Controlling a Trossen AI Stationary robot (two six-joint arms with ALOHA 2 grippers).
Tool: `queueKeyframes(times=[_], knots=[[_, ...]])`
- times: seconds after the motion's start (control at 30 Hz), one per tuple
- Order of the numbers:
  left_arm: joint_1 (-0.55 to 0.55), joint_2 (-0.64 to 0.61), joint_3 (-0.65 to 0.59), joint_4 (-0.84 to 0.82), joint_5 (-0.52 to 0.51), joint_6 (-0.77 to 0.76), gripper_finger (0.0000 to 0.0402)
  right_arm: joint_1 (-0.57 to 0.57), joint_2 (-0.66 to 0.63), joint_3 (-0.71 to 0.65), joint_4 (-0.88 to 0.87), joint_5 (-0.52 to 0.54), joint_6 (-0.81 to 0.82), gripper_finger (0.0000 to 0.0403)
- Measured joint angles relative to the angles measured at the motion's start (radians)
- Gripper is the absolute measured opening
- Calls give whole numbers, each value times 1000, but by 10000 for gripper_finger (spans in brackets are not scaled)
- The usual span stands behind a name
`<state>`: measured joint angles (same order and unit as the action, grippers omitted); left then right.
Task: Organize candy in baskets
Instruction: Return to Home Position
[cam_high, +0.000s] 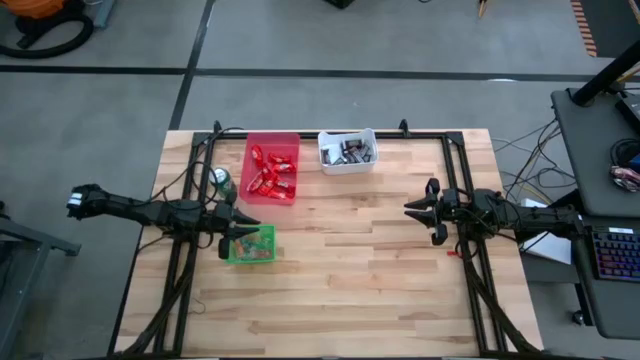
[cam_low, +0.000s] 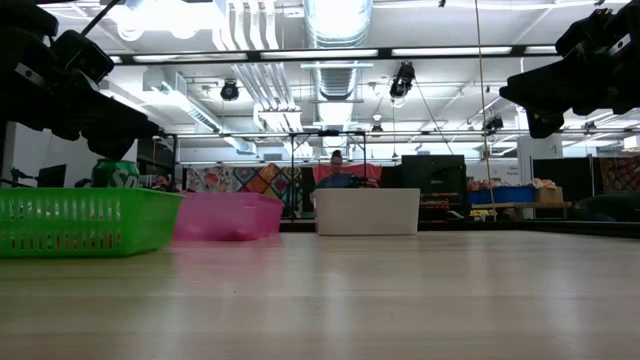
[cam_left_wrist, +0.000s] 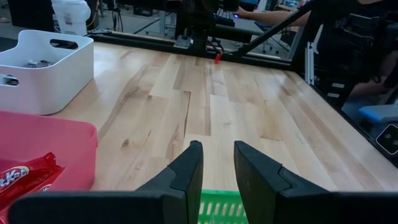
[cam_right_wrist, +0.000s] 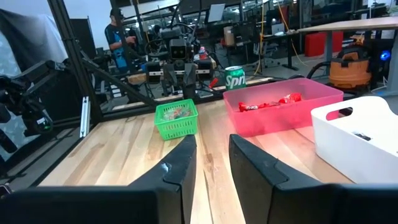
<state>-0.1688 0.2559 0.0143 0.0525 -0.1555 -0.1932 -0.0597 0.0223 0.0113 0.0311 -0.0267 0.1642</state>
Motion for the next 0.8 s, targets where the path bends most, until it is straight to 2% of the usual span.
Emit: queueKeyframes(times=[0.3, 0.8], knots=[[0, 0, 0, 0, 0, 0, 75, 0, 0, 0, 0, 0, 0, 77], [0, 0, 0, 0, 0, 0, 75, 0, 0, 0, 0, 1, 0, 90]])
